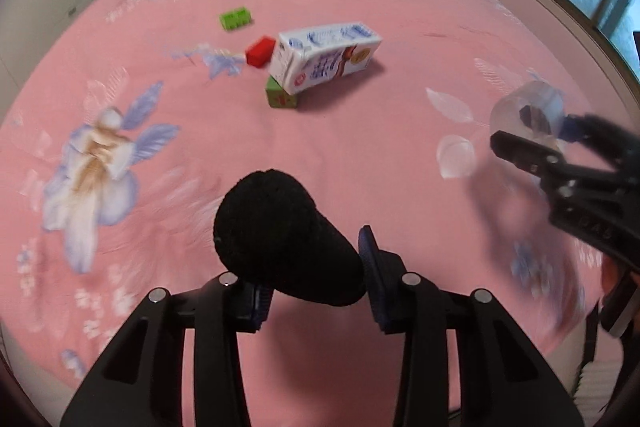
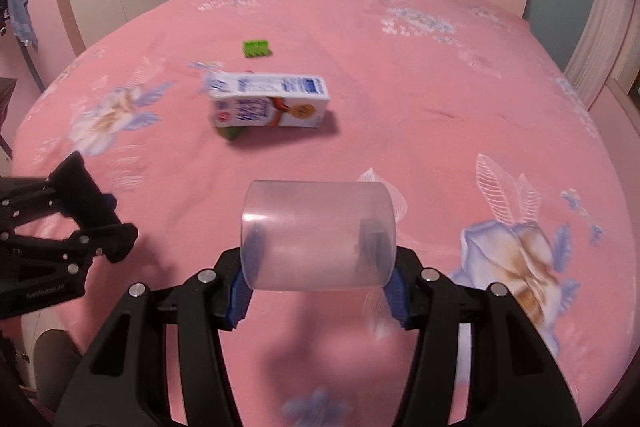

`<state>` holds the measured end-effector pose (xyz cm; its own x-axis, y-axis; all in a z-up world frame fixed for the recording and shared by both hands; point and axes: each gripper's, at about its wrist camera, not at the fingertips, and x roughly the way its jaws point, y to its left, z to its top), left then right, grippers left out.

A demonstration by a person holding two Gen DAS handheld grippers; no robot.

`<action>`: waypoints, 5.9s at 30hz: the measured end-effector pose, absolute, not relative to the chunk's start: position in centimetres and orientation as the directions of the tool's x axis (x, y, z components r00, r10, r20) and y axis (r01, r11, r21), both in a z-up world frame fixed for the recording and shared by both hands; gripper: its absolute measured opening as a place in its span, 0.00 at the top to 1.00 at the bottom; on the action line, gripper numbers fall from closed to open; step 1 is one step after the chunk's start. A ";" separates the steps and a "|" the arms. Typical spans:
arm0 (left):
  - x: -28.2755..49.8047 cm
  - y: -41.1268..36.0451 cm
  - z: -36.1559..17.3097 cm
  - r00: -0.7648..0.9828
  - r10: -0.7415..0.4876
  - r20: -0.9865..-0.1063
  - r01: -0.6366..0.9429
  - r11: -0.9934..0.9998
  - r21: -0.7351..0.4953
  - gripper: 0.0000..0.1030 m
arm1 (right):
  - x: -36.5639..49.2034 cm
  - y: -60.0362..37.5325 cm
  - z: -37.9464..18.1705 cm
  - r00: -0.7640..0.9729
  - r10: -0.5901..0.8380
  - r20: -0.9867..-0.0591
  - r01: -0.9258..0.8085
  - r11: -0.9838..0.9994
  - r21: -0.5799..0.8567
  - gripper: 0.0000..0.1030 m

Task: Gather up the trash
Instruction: 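Carry the black cylinder and clear plastic cup over the trash bin with both tools, then open both tools to drop the black cylinder and clear cup into the bin, then lift both tools away from the bin and reach toward the bed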

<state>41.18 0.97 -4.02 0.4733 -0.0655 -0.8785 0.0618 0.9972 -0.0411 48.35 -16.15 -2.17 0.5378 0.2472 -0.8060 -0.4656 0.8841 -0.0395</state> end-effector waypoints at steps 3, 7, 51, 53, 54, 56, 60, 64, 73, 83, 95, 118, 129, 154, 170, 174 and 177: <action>38.9 1.5 -1.0 0.522 -0.055 -0.851 0.084 0.996 -0.013 0.60 | 45.3 -16.0 0.8 0.571 0.248 -0.783 -0.469 0.881 -0.063 0.47; 35.9 1.4 3.2 0.595 -0.028 -0.803 0.114 0.992 0.050 0.60 | 41.3 -15.7 5.0 0.609 0.265 -0.747 -0.473 0.878 -0.075 0.47; 18.2 -0.4 9.8 0.749 -0.009 -0.662 0.258 0.925 0.279 0.60 | 20.9 -14.1 10.5 0.598 0.357 -0.718 -0.572 0.817 -0.071 0.47; 18.1 -0.5 8.1 0.725 -0.010 -0.688 0.273 0.922 0.275 0.60 | 20.6 -13.8 9.3 0.579 0.356 -0.734 -0.578 0.814 -0.061 0.47; 17.9 -0.3 7.4 0.717 -0.010 -0.697 0.279 0.921 0.273 0.60 | 20.5 -13.7 8.4 0.566 0.355 -0.744 -0.582 0.811 -0.056 0.47; 17.7 -0.4 5.8 0.692 -0.013 -0.722 0.290 0.920 0.262 0.60 | 20.3 -13.5 7.1 0.552 0.347 -0.759 -0.582 0.811 -0.052 0.47; 17.7 -0.3 2.5 0.635 -0.024 -0.772 0.312 0.922 0.229 0.60 | 20.1 -12.9 3.6 0.504 0.334 -0.796 -0.590 0.807 -0.035 0.47; 17.6 -0.2 -0.6 0.577 -0.028 -0.816 0.328 0.923 0.200 0.60 | 20.0 -12.7 0.2 0.455 0.322 -0.830 -0.591 0.807 -0.012 0.47; 16.8 -0.2 -6.9 0.464 -0.041 -0.885 0.354 0.924 0.142 0.60 | 19.5 -12.8 -7.4 0.339 0.280 -0.898 -0.586 0.809 0.031 0.47; 16.7 -0.1 -14.8 0.303 -0.054 -0.951 0.362 0.930 0.063 0.60 | 18.3 -12.2 -15.4 0.192 0.241 -0.951 -0.580 0.810 0.088 0.47; 16.6 0.5 -24.8 0.091 -0.067 -0.994 0.304 0.952 -0.036 0.60 | 17.3 -10.9 -25.1 0.014 0.182 -0.983 -0.567 0.811 0.142 0.47; 18.6 2.8 -38.5 -0.202 -0.181 -0.963 0.017 0.982 -0.188 0.60 | 17.2 -8.6 -39.2 -0.305 0.051 -0.951 -0.471 0.860 0.197 0.46; 18.3 2.4 -41.1 -0.258 -0.205 -0.944 -0.025 0.978 -0.206 0.56 | 17.1 -8.4 -41.1 -0.336 0.024 -0.941 -0.446 0.876 0.182 0.45; 17.7 3.4 -30.6 -0.025 -0.034 -0.999 0.160 0.986 -0.038 0.50 | 17.1 -10.0 -32.2 -0.206 0.101 -0.973 -0.493 0.849 0.192 0.43; 17.4 3.7 -13.9 0.362 0.007 -0.932 0.198 0.977 0.085 0.33 | 18.9 -12.3 -17.9 0.083 0.191 -0.978 -0.530 0.840 0.119 0.43; 17.8 4.1 -10.4 0.429 0.006 -0.903 0.185 0.978 0.094 0.26 | 19.9 -13.1 -13.6 0.199 0.217 -0.956 -0.508 0.857 0.089 0.34; 18.6 4.3 -7.8 0.480 0.018 -0.877 0.170 0.979 0.112 0.19 | 20.7 -13.7 -10.6 0.266 0.229 -0.936 -0.500 0.863 0.069 0.32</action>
<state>18.59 4.34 -7.77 0.4796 0.0176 -0.8773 0.1698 0.9790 0.1125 20.71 -13.70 -10.57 0.2660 0.2289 -0.9364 -0.5003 0.8631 0.0689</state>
